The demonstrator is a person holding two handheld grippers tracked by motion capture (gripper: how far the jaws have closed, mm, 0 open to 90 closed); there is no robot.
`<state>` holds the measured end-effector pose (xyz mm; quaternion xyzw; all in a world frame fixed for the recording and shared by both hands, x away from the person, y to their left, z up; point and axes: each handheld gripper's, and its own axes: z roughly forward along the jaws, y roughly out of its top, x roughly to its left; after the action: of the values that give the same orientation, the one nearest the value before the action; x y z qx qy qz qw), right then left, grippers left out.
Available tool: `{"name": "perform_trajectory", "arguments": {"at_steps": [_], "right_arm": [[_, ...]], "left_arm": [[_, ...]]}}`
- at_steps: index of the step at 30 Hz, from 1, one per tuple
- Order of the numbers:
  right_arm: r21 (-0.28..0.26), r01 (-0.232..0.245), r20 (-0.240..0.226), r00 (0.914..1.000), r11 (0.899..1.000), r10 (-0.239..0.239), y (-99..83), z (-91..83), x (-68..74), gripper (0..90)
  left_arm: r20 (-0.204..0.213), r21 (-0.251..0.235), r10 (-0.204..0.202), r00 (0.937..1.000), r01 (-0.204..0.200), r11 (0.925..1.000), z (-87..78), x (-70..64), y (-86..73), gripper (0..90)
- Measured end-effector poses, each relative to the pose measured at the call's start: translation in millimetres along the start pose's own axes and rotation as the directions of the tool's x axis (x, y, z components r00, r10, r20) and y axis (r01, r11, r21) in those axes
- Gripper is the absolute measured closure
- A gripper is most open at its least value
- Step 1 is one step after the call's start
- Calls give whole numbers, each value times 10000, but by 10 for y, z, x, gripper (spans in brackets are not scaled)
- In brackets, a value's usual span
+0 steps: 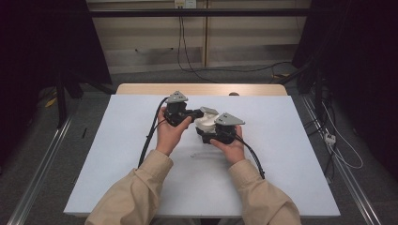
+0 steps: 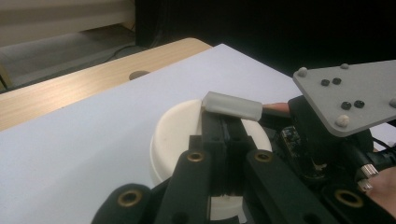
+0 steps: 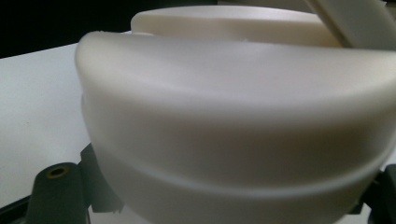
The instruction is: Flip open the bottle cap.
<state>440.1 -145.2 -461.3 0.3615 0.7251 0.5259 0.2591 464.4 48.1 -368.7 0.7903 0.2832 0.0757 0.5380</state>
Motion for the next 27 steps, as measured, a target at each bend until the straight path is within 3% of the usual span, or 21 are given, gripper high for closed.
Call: {"name": "perform_trajectory", "arguments": {"at_steps": [27], "right_arm": [[-8,18,1,10000,10000,-18,-1,4,-2,186]], "left_arm": [[-50,-156,132,9999,-133,9998,113,-2,182,900]]}}
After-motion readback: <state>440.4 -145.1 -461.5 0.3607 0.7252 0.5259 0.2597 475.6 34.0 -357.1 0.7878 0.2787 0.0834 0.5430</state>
